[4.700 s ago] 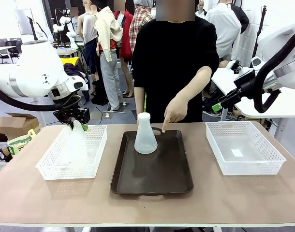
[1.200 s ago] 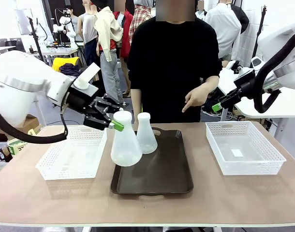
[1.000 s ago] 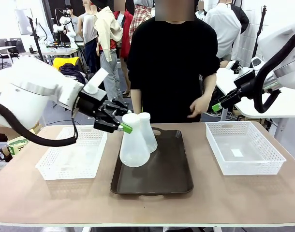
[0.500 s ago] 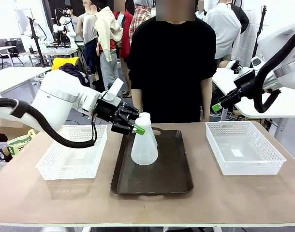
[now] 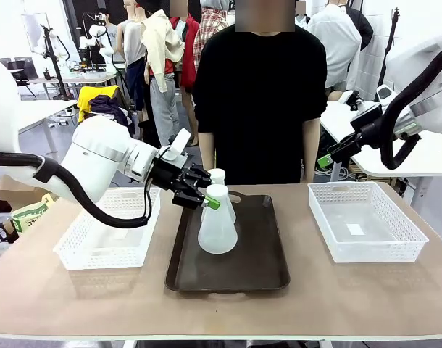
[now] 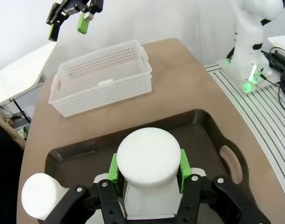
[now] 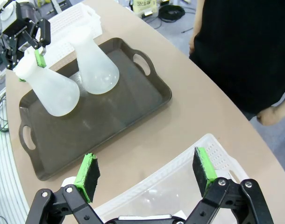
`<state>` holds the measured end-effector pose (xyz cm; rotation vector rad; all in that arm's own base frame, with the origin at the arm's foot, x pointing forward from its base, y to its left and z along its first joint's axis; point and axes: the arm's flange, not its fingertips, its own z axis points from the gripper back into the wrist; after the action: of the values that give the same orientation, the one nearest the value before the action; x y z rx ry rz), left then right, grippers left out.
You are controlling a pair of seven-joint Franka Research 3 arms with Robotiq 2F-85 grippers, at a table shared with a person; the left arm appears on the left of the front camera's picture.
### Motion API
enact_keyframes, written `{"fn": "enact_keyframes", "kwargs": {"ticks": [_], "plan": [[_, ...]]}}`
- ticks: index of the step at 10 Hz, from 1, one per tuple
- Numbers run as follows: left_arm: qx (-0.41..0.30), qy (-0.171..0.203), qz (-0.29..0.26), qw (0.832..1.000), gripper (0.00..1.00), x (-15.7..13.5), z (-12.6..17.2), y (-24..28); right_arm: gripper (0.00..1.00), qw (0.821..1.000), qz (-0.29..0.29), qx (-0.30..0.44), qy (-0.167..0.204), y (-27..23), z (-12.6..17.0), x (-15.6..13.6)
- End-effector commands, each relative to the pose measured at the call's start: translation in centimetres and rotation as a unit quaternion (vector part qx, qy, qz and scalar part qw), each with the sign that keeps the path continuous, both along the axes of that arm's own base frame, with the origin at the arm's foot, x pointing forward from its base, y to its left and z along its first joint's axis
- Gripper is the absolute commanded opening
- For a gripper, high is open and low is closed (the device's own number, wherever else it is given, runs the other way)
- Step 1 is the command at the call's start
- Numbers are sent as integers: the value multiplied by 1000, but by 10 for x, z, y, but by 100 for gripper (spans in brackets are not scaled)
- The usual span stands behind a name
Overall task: Prepare the laboratory tools.
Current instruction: Place the picked Big flask upright in the Handle tray as directed by the person.
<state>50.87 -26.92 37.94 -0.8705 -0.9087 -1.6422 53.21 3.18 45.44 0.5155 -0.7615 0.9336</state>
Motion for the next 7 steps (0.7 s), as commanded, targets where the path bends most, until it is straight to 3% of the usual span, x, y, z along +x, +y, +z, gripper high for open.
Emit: {"fn": "enact_keyframes", "kwargs": {"ticks": [1, 4, 5, 7], "plan": [[-16, 12, -8, 1000, 0, 5, 4, -1, 100, 1000, -2, -7, 7, 0, 1, -1], [-15, 25, -24, 999, 0, 7, -1, -2, 100, 1000, -2, -7, 7, 0, 1, -1], [-13, 33, -23, 999, 13, 9, -4, -2, 100, 1000, -2, -7, 7, 0, 1, -1], [-12, 41, -30, 999, 52, 10, -8, -2, 100, 1000, -2, -7, 7, 0, 1, -1]]}}
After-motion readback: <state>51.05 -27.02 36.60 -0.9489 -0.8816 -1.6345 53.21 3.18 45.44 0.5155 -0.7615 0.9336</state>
